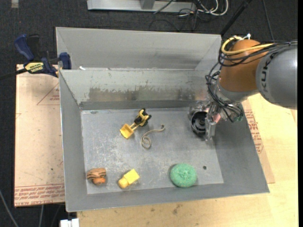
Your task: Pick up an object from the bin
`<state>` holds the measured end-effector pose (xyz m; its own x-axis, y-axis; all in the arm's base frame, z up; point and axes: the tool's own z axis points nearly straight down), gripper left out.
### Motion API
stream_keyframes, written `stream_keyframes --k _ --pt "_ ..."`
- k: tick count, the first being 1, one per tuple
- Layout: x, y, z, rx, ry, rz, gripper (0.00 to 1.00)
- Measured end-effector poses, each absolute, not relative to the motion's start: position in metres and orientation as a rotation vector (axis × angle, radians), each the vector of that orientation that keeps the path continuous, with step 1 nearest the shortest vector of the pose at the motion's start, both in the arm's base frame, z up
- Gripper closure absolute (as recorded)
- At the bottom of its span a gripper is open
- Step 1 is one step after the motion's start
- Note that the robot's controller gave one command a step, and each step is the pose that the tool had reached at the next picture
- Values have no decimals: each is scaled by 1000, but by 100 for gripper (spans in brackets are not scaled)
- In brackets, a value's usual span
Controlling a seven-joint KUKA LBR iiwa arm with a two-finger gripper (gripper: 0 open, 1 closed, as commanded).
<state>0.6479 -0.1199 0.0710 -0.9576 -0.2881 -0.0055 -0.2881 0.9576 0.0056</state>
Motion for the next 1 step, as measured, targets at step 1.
stream_keyframes --k 1 --pt "647 -128 71 -452 3105 8 100"
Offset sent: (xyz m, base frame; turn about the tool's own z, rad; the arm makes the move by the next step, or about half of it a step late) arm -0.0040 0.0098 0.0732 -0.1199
